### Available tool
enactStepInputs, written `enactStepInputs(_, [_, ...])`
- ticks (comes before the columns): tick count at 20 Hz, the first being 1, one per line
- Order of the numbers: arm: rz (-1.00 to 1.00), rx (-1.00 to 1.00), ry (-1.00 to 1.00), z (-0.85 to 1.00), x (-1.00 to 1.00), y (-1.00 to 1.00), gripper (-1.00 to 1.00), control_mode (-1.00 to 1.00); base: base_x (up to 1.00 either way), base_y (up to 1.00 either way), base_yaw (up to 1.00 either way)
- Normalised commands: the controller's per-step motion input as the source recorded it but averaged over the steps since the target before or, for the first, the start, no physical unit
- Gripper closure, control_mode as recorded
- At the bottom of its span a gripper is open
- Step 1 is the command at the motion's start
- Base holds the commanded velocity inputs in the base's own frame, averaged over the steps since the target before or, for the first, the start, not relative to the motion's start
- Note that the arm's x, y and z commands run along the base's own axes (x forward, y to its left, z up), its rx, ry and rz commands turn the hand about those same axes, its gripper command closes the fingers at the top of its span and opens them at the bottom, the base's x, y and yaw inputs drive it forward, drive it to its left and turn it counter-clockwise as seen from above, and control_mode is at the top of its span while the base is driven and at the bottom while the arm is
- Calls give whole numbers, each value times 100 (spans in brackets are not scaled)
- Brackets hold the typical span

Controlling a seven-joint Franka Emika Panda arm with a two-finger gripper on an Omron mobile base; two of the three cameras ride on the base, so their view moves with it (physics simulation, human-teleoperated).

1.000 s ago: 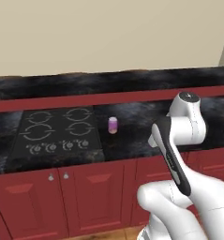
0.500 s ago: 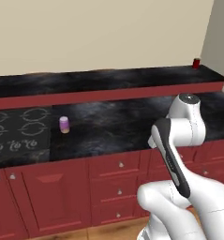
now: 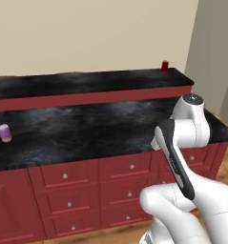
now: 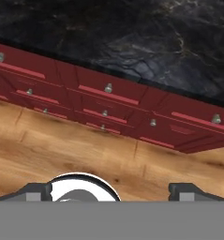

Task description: Four empty soda cans are scattered around the kitchen. Gather all the cans and cluster them next to the stove for recycling.

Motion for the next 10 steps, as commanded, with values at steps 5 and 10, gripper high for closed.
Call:
enactStepInputs(5, [0,0,0,0,0,0,-100,100,16,-100,1])
enactStepInputs(10, [0,0,0,0,0,0,-100,100,6,-98,6])
